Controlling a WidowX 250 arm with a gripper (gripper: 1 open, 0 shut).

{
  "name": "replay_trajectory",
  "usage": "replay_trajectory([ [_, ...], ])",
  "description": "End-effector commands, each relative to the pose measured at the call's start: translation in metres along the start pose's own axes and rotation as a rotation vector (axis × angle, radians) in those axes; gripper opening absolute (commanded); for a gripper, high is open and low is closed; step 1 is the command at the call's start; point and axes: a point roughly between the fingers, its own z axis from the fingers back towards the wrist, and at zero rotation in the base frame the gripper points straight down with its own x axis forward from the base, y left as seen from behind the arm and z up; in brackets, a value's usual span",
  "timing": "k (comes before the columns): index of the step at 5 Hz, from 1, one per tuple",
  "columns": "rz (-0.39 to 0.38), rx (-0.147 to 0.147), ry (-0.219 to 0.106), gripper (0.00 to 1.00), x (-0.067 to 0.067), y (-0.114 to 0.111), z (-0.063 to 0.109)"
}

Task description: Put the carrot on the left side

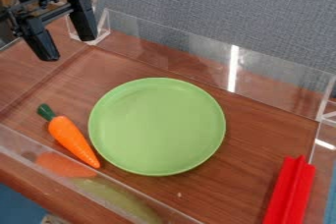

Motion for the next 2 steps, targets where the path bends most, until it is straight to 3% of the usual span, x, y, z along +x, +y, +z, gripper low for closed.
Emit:
replay_trajectory([
  [1,-0.044,-0.08,-0.123,1.0,0.005,0.005,0.036],
  [2,-0.056,-0.075,-0.161,1.0,0.017,0.014,0.042],
])
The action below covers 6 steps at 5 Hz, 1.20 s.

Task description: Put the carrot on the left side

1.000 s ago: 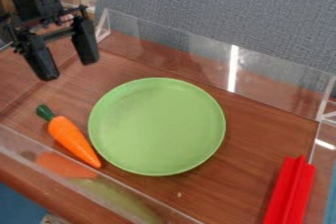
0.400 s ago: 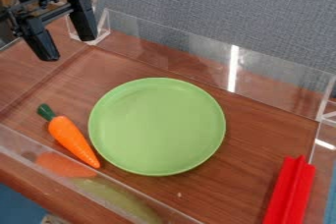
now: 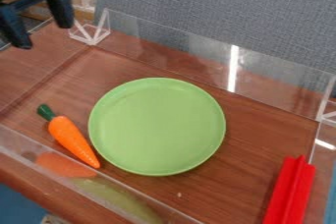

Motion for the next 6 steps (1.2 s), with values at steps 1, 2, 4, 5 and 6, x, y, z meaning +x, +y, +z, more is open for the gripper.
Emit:
replay_trajectory([
  [1,-0.048,-0.049,-0.102,1.0,0.006,0.005,0.019],
  [2,-0.03,-0.05,-0.124,1.0,0.01,0.007,0.02],
  [4,0.002,-0.044,-0.146,0.0,0.021,0.01,0.029],
  [5,0.023,-0.043,-0.154,1.0,0.034,0.013,0.035],
  [6,0.048,-0.048,-0.173,0.0,0.044,0.026,0.033],
])
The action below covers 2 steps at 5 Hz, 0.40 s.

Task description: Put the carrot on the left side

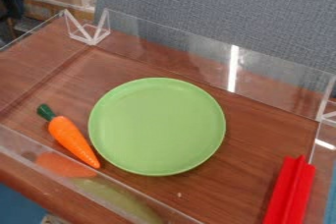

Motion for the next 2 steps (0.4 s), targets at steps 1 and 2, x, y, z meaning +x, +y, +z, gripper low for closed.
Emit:
replay_trajectory([
  [1,0.058,-0.028,-0.045,0.0,-0.0043,0.0059,0.007],
  [2,0.099,-0.027,-0.052,0.0,-0.0041,0.0083,0.0087],
])
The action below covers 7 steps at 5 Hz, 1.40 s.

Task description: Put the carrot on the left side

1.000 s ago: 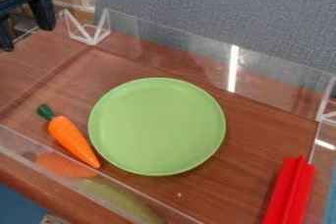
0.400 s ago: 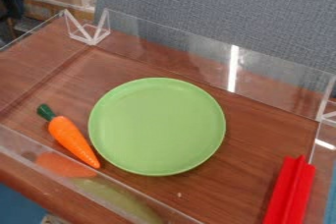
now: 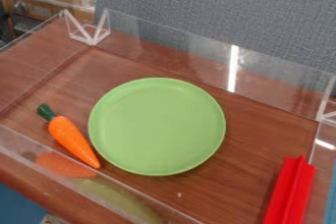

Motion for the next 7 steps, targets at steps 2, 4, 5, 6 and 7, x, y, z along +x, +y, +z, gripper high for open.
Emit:
replay_trajectory([
  [2,-0.03,-0.028,-0.042,0.0,0.0,-0.02,-0.004],
  [4,-0.061,-0.005,-0.053,1.0,0.004,-0.019,-0.02],
  [5,-0.08,0.004,-0.061,1.0,0.002,-0.017,-0.02],
  [6,-0.116,0.013,-0.068,1.0,0.001,-0.015,-0.015],
  [7,-0.095,0.016,-0.081,1.0,0.002,-0.024,-0.012],
])
